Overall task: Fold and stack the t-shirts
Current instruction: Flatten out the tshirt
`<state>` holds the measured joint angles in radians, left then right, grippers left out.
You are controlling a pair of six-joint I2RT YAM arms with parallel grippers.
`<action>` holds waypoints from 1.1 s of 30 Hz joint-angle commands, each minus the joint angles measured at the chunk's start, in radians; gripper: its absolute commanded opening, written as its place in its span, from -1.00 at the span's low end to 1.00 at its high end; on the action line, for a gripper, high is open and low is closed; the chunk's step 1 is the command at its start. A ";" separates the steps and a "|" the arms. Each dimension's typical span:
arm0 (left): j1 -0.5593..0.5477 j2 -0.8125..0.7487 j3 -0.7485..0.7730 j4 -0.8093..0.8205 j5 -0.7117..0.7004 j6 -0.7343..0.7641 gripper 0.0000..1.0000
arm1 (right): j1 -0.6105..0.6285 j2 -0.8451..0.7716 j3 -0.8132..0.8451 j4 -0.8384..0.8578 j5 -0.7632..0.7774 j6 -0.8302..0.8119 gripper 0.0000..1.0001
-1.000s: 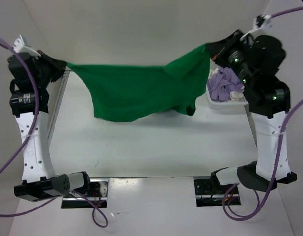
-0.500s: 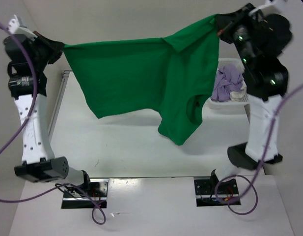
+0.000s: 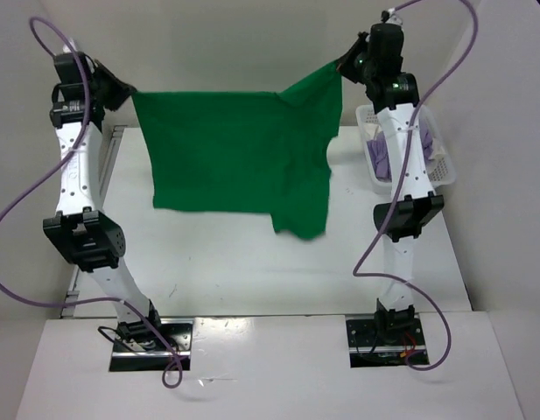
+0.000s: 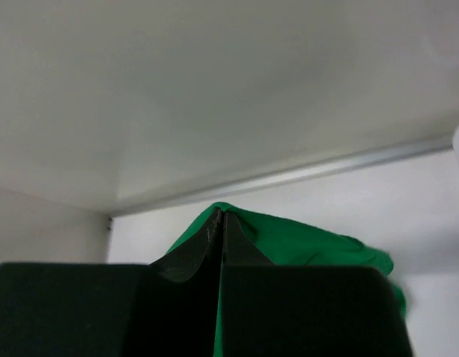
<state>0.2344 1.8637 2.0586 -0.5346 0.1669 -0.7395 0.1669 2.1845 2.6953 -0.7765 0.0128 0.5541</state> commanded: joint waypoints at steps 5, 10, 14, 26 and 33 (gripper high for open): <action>0.016 -0.104 0.196 0.116 0.025 -0.044 -1.00 | -0.018 -0.264 0.061 0.235 -0.028 0.032 -1.00; 0.016 -0.164 0.064 0.172 0.014 -0.026 -1.00 | -0.018 -0.340 -0.134 0.188 -0.068 0.021 -1.00; 0.016 -0.264 -0.180 0.261 0.005 -0.012 -1.00 | -0.018 -0.498 -0.547 0.250 -0.068 -0.011 -1.00; 0.016 -0.500 -0.986 0.426 -0.015 0.019 -1.00 | -0.027 -0.802 -1.650 0.390 -0.106 0.013 -1.00; 0.016 -0.630 -1.206 0.322 -0.044 0.028 -1.00 | -0.027 -0.931 -1.848 0.250 -0.187 0.107 -1.00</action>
<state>0.2420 1.3071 0.8875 -0.2237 0.1459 -0.7364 0.1459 1.3476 0.8635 -0.5068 -0.1249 0.6140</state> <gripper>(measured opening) 0.009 0.002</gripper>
